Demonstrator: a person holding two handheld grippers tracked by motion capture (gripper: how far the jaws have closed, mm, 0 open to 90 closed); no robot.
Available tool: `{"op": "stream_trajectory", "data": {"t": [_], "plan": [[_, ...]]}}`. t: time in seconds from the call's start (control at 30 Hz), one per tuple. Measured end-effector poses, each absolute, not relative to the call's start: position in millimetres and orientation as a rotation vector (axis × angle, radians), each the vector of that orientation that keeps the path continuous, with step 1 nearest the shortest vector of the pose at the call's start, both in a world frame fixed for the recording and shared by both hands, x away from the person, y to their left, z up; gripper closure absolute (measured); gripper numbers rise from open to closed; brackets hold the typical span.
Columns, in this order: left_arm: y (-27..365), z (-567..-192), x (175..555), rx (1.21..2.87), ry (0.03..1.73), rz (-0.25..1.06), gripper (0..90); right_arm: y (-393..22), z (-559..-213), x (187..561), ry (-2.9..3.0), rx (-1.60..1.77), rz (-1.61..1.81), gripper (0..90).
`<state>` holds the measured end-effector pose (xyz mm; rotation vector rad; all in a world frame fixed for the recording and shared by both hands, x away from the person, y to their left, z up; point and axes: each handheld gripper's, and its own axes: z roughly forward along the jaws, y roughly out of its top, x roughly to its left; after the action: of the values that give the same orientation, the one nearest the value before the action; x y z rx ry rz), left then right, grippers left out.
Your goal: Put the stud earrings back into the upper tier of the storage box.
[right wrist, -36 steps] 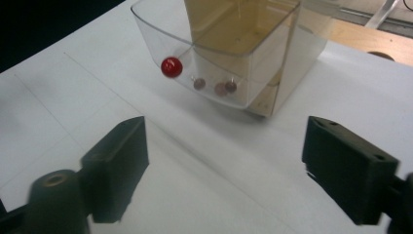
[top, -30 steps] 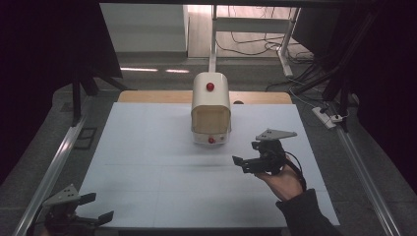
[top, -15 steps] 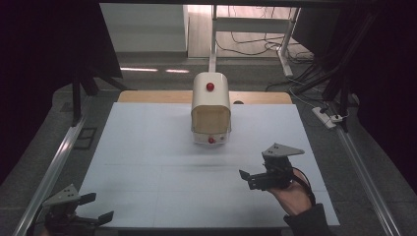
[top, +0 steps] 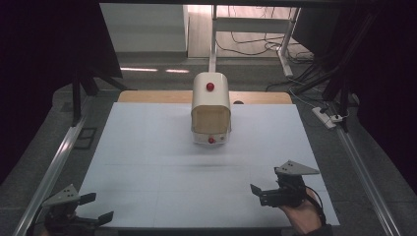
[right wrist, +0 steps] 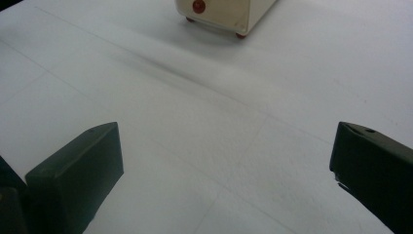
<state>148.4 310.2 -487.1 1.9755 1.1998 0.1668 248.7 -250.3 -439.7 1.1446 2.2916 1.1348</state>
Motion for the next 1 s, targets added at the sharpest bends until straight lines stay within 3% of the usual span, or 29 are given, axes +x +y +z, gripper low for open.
{"op": "stream_trajectory", "data": {"t": [1.0], "plan": [[310, -486, 147, 1.973, 1.172, 0.169, 1.9, -291, -464, 214, 2.286, 1.298, 1.087, 0.0]]}}
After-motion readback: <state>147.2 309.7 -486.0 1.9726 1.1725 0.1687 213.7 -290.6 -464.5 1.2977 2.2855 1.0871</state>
